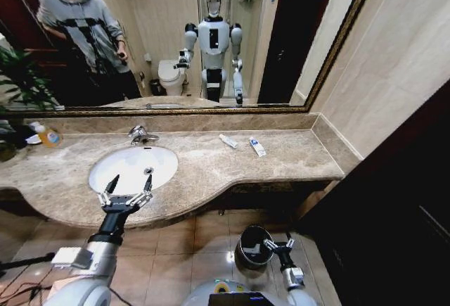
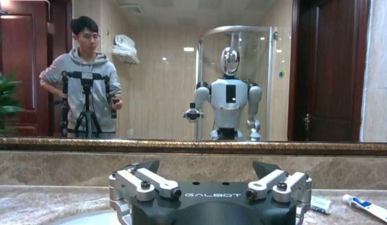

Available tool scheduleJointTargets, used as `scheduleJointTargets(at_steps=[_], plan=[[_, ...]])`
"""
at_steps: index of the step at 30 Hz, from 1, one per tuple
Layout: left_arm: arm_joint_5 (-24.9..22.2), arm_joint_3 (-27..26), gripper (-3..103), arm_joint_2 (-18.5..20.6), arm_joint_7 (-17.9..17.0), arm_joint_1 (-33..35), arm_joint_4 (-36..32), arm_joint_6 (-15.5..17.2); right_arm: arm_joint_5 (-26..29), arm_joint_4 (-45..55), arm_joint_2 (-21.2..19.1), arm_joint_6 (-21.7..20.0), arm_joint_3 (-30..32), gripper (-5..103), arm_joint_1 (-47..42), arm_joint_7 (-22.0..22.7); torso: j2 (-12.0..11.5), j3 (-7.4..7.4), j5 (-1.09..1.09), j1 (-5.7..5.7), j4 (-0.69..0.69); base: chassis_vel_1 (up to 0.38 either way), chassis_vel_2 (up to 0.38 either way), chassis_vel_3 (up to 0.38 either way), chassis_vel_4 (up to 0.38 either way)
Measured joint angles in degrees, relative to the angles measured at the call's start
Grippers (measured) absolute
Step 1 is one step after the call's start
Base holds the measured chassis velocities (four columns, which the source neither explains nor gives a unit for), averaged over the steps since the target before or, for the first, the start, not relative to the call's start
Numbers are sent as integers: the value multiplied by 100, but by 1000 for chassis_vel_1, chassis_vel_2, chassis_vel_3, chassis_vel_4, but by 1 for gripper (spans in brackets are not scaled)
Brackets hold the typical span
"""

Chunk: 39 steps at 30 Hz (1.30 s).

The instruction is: Pick up the trash from the sink and place it in the trash bin.

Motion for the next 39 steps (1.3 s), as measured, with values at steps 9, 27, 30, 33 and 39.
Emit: scheduleJointTargets(at_steps=[9,27,30,33,39], plan=[[0,0,100,0,0,0,0,0,-332,2060,99,287,230,100,-955,-195,0,0,0,1,1,0,0,0,0],[0,0,100,0,0,0,0,0,500,3754,-507,-2031,-107,100,485,-616,0,1,0,2,2,0,0,0,0],[0,0,100,0,0,0,0,0,856,3770,-808,-2513,-236,100,967,-580,0,1,1,2,1,0,0,0,0],[0,0,100,0,0,0,0,0,1213,3702,-1022,-2915,-345,100,1375,-548,0,1,1,2,1,0,0,0,0],[0,0,100,0,0,0,0,0,1565,2995,-1432,-3476,-833,100,2597,-428,0,1,1,2,1,0,0,0,0]])
